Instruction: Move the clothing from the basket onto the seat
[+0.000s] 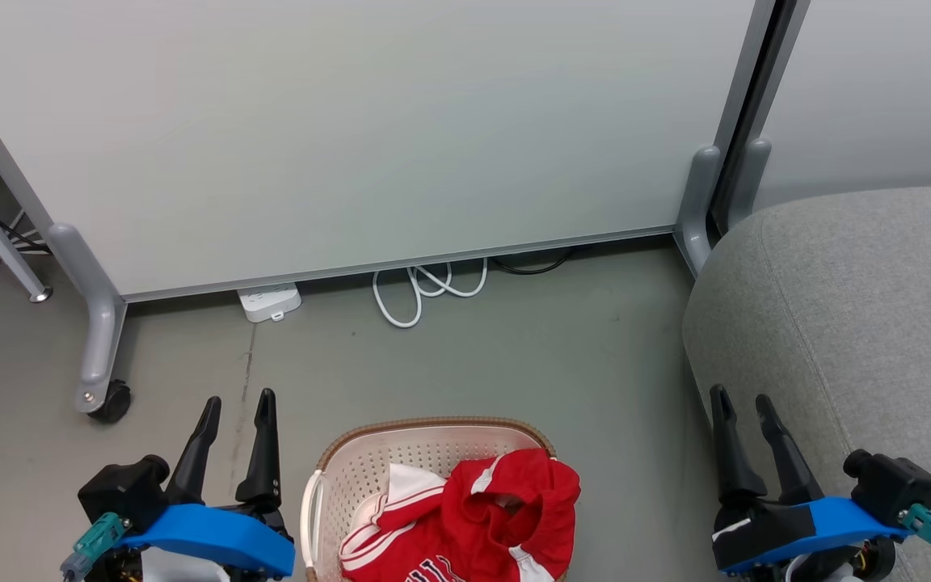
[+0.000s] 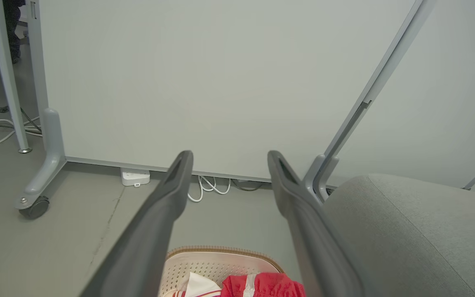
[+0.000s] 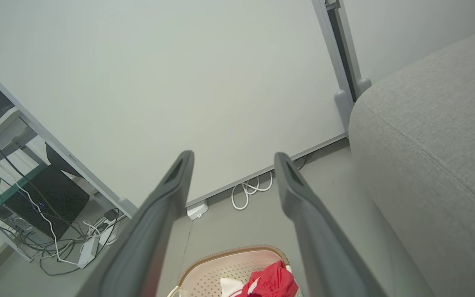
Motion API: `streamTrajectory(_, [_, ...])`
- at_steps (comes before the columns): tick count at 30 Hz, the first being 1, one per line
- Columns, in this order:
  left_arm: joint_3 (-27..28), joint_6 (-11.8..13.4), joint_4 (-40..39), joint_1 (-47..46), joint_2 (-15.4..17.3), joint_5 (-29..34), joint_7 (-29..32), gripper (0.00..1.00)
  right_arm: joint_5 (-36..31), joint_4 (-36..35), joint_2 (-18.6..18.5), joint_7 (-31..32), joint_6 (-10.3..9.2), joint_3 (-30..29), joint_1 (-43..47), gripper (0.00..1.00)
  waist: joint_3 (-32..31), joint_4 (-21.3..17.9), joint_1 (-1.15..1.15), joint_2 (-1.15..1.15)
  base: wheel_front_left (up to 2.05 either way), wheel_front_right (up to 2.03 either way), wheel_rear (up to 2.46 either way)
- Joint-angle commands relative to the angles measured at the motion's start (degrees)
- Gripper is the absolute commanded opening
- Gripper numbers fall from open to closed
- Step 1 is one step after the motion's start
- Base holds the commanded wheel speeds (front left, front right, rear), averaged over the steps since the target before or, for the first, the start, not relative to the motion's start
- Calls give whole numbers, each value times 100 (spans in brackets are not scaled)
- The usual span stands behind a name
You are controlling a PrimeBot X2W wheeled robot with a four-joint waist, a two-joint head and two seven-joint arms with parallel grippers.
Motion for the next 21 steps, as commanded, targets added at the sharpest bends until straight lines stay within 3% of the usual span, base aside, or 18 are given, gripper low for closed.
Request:
streamTrajectory(1, [-32,16,-26,-133,56,125,-48,100,-145,-50,-29,-53,0,20,-134,100,3,2,0,0,0,0,0])
streamTrajectory(21, [-209,64,60,-202,103,1162,-310,100,-1199,-9,-33,-315,0,135,-127,100,13,36,0,0,0,0,0])
